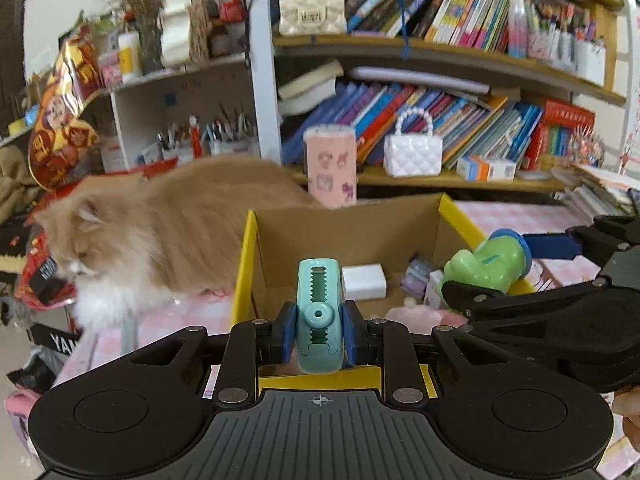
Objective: Organize objects
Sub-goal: 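Carry the stapler and green toy with both grippers over the yellow box, then open both grippers to drop the stapler and green toy into the box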
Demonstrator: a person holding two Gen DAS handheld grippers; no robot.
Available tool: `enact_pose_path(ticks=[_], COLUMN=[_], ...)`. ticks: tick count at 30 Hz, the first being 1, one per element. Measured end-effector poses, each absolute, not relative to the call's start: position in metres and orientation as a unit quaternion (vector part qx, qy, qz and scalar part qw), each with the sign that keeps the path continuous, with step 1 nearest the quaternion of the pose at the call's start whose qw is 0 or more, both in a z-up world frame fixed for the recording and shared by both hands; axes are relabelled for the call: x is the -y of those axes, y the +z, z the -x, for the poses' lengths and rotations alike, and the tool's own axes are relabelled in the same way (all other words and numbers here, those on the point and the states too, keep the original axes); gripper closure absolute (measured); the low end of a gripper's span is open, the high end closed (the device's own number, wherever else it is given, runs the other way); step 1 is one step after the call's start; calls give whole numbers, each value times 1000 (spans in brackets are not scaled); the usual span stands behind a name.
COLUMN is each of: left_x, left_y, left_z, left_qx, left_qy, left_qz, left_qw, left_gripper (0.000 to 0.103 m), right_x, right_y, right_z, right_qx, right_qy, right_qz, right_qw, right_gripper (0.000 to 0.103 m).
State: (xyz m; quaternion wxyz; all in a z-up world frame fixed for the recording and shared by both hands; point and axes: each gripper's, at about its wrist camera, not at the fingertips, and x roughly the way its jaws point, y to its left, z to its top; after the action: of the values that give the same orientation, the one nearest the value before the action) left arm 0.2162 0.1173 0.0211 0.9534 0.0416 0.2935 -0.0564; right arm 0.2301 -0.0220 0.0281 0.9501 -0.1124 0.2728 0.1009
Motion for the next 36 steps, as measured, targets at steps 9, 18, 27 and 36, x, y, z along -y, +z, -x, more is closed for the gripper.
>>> enact_pose_path(ticks=[9,18,27,36], left_x=[-111,-96,-52,-15], left_y=[10,40,47,25], left_z=[-229,-198,-154,-129], left_qx=[-319,-267,-239,-281], left_qy=[-55,-64,-48,-20], left_qz=[-62,-70,-68,-29], left_qw=[944,959,968,959], left_gripper=[73,48,20,14], right_x=[23,53,103,154], right_y=[11,33,30,17], right_z=[-252,-219,-170,-118], right_qx=[-302,-269,-263,-263], right_qy=[119,92,26,-45], right_qz=[121,79,41,22], right_qw=[938,955,963,964], right_gripper=[28,24,23,14])
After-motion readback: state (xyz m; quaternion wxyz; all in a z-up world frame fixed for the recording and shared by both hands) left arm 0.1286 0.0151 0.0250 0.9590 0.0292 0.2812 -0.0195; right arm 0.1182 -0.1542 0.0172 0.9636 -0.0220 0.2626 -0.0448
